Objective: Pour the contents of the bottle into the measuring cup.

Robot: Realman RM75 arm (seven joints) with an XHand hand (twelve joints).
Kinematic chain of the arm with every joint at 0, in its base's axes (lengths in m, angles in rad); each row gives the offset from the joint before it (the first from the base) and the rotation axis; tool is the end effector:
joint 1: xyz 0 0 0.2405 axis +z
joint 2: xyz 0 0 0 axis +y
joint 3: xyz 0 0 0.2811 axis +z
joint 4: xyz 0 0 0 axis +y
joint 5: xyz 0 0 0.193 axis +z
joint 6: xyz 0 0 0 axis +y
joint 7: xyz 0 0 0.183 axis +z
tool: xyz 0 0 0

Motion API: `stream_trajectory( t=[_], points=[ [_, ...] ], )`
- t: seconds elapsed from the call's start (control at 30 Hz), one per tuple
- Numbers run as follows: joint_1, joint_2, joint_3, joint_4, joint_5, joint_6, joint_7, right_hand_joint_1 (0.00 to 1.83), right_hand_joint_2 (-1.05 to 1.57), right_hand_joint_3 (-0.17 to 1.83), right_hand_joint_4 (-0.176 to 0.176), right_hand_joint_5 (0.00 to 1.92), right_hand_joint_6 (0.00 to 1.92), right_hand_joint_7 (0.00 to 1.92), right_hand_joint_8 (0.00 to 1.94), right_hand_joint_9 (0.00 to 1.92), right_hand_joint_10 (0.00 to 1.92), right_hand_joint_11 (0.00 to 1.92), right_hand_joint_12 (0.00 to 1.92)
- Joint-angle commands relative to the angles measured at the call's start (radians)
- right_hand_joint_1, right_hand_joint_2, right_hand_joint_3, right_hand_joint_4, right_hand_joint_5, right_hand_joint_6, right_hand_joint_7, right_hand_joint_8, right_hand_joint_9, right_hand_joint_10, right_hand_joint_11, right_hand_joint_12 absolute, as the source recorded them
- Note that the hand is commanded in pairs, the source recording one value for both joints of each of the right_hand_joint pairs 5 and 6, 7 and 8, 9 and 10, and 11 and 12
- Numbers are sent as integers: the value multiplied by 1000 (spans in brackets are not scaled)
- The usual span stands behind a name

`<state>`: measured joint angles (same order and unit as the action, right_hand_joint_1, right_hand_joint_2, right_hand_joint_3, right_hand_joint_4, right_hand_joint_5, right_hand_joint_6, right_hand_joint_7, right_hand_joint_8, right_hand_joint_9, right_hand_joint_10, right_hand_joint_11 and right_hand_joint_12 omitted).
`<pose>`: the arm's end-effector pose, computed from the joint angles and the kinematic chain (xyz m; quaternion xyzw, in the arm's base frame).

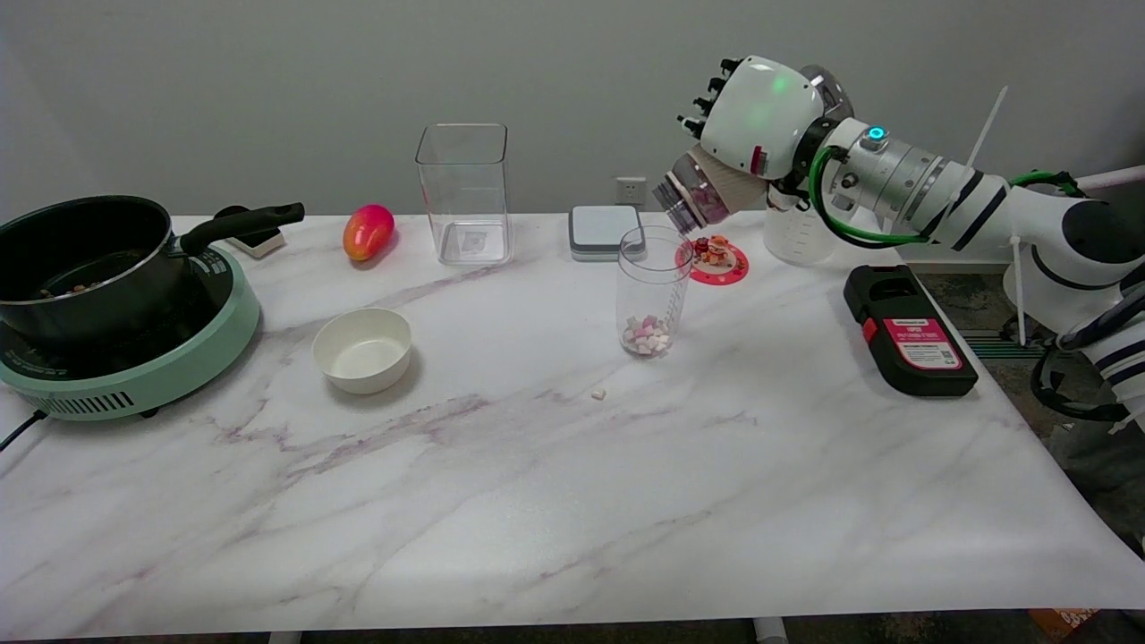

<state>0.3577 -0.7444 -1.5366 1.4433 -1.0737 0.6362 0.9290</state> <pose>-0.1094 -0.4114 0.3845 0.7326 0.4429 -0.2308 0.4624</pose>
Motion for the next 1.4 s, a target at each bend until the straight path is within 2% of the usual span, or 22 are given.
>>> stream_trajectory(
  t=[0.03,1.4],
  points=[
    [21,1,12,4,-27,45,3,1248,1511,380,0,1920,1920,1897,1897,1679,1679,1445,1445],
    [59,14,9,39,-89,83,49,1219,1558,352,0,1920,1920,1905,1905,1692,1692,1459,1459]
  ],
)
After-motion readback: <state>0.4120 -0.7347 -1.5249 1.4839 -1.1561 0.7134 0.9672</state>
